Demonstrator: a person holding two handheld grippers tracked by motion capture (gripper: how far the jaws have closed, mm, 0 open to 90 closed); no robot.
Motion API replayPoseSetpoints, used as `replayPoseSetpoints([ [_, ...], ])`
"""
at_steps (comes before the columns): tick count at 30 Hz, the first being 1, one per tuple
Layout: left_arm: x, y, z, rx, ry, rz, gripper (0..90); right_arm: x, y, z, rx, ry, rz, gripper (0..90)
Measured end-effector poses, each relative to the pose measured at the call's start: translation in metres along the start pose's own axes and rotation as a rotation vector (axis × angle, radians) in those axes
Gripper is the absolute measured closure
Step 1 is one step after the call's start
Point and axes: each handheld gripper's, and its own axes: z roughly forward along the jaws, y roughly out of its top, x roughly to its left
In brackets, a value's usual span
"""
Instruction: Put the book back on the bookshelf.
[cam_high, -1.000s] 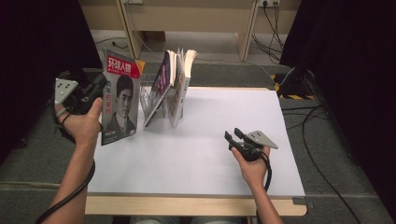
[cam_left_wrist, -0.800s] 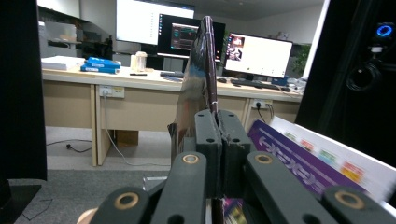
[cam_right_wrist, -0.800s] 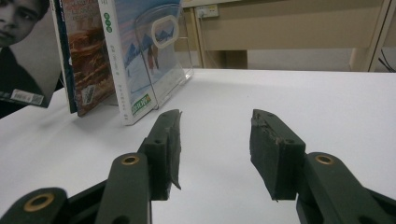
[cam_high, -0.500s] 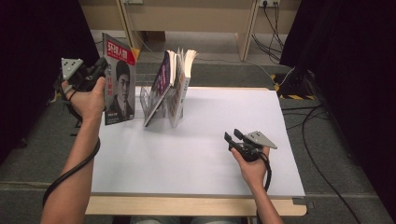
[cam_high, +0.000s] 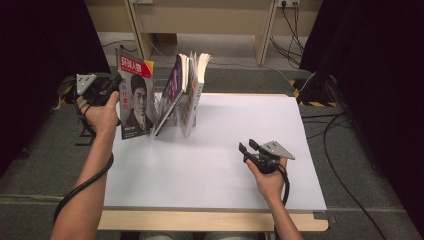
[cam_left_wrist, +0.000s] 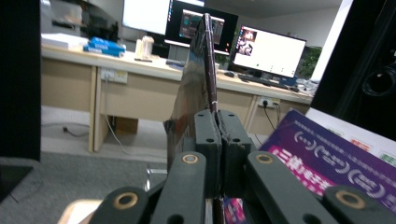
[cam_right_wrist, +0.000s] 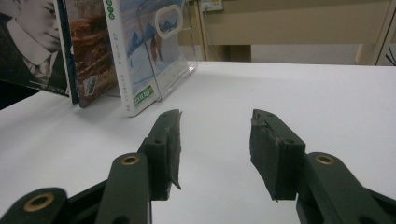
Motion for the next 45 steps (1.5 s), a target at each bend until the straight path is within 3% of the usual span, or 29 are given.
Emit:
replayPoseSetpoints([
  [3, -0.003, -0.002, -0.004, 0.037, -0.022, 0.009, 87.2, 0.0, 0.0, 0.0, 0.001, 0.002, 0.002, 53.5],
  [9, -0.004, -0.001, -0.017, 0.112, -0.027, -0.048, 86.8, 0.002, 0.0, 0.0, 0.006, 0.007, -0.001, 53.3],
  [14, -0.004, -0.007, -0.023, 0.155, -0.032, -0.068, 86.6, 0.002, -0.001, 0.002, 0.008, 0.01, 0.006, 53.3],
  [30, -0.011, -0.019, -0.014, 0.22, -0.071, -0.122, 83.2, 0.002, 0.0, 0.001, 0.004, 0.017, 0.01, 52.7],
  [32, -0.011, -0.02, -0.011, 0.246, -0.069, -0.158, 77.3, 0.002, 0.0, 0.0, 0.006, 0.02, 0.013, 52.5],
  [34, -0.008, -0.026, -0.003, 0.287, -0.042, -0.207, 59.8, 0.002, 0.0, 0.001, 0.006, 0.023, 0.017, 52.3],
  [36, -0.004, -0.032, 0.005, 0.33, -0.032, -0.242, 53.1, 0.002, 0.0, 0.001, 0.009, 0.028, 0.019, 52.2],
  [37, -0.001, -0.036, 0.01, 0.359, -0.045, -0.288, 55.1, 0.003, 0.0, 0.001, 0.011, 0.029, 0.02, 52.2],
  [38, 0.003, -0.038, 0.012, 0.365, -0.046, -0.334, 63.5, 0.003, 0.0, 0.001, 0.012, 0.031, 0.023, 52.1],
  [40, 0.005, -0.038, 0.014, 0.385, -0.03, -0.308, 81.4, 0.003, -0.001, 0.001, 0.012, 0.038, 0.03, 52.1],
  [41, 0.005, -0.037, 0.015, 0.383, -0.038, -0.318, 83.7, 0.004, -0.001, 0.001, 0.014, 0.038, 0.03, 52.1],
  [45, 0.001, -0.033, 0.014, 0.364, -0.049, -0.272, 85.7, 0.003, -0.002, 0.002, 0.023, 0.039, 0.03, 52.1],
])
